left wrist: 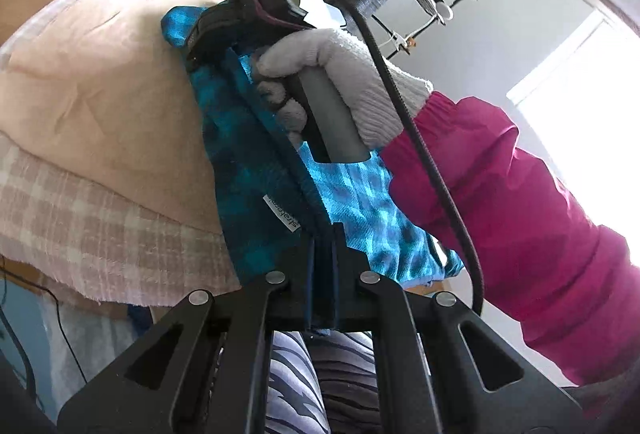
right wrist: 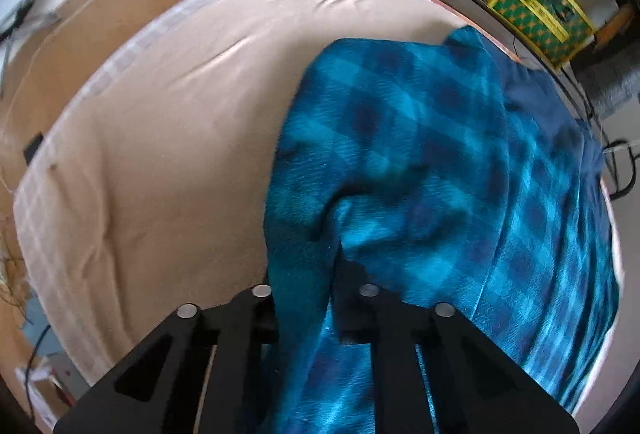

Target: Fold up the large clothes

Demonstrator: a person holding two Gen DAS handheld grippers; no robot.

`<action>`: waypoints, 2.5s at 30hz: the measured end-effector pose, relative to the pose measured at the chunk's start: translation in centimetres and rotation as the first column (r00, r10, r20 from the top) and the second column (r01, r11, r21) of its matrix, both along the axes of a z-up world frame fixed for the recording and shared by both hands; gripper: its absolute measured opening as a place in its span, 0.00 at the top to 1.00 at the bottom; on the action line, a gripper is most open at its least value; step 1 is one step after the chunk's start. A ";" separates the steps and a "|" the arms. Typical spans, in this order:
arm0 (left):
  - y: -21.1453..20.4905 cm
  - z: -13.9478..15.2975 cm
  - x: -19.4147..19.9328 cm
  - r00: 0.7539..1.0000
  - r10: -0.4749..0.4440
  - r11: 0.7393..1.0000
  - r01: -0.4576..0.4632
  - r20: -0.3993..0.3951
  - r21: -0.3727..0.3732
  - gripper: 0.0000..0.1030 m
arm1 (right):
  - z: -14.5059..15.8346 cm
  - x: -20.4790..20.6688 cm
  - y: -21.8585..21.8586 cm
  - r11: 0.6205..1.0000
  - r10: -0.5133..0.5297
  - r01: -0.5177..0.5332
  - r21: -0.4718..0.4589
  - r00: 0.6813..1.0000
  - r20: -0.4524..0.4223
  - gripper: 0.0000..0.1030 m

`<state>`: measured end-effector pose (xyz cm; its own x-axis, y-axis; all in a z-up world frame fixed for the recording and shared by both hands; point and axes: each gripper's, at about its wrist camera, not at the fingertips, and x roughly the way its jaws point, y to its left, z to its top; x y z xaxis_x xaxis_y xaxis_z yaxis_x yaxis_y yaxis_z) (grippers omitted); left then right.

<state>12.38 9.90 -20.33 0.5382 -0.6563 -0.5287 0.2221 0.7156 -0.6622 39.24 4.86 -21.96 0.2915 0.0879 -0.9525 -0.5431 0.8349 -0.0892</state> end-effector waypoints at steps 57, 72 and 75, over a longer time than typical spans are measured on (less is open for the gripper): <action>-8.6 0.0 -0.4 0.977 -0.213 0.895 0.205 -0.024 0.397 0.89 | 0.9 2.5 -27.4 0.730 -0.473 0.424 0.536 0.880 -0.052 0.51; -3.6 1.6 1.0 0.994 -0.077 0.855 0.027 0.075 0.518 0.89 | 9.7 -4.0 -29.8 0.777 -0.410 0.275 0.566 0.904 0.123 0.57; -2.5 3.4 1.9 0.992 -0.042 0.861 -0.025 0.119 0.508 0.89 | 13.5 -6.4 -30.4 0.781 -0.394 0.219 0.585 0.899 0.190 0.57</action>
